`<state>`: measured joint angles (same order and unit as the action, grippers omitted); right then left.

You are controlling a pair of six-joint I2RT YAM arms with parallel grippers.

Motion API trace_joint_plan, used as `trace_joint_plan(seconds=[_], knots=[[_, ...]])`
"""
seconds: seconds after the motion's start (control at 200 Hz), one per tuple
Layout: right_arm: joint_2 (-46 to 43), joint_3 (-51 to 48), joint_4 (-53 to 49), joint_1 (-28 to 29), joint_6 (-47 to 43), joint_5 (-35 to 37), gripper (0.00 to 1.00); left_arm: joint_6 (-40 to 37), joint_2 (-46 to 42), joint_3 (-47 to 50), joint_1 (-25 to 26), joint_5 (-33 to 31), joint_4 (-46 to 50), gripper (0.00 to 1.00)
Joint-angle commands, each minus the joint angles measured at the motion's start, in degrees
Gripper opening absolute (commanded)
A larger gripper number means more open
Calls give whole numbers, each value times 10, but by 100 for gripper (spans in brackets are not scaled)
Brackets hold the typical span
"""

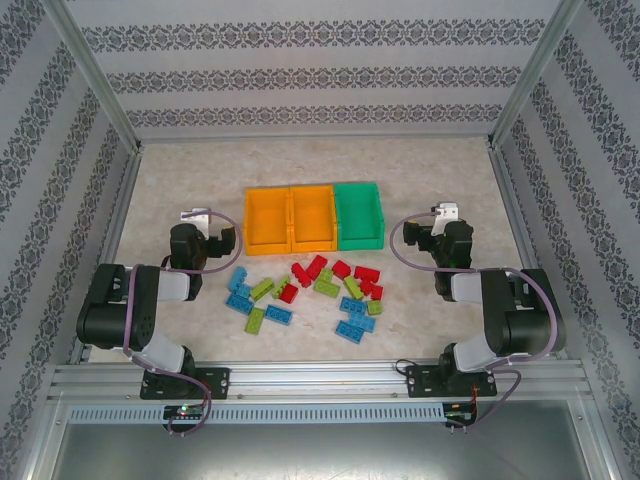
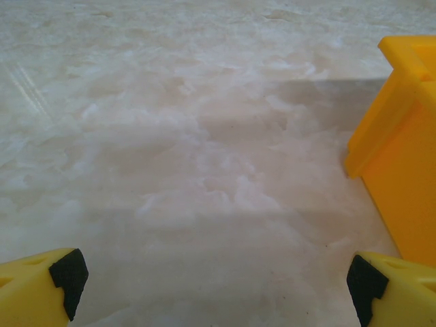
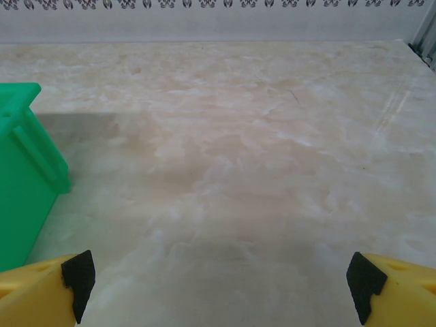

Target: Sort the legos into containers by color

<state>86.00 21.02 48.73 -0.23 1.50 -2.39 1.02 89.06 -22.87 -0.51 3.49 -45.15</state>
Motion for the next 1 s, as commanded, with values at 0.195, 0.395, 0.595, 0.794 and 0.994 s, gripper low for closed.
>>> trace_joint_plan(seconds=[0.195,0.395,0.595,0.794,0.994], knots=[[-30,42,-55,-1,17,31,94,11,-52,-57,-6,-31,104,100],[-93,173,-393,1,63,-6,92,109,-173,-140,-5,-21,363,100],[-69,279,-554,41,91,-82,85,154,-229,-154,22,3,468,100],[-10,356,-641,104,114,-88,77,190,-227,-151,57,4,515,100],[70,411,-689,120,133,-99,70,215,-229,-132,70,-1,497,100]])
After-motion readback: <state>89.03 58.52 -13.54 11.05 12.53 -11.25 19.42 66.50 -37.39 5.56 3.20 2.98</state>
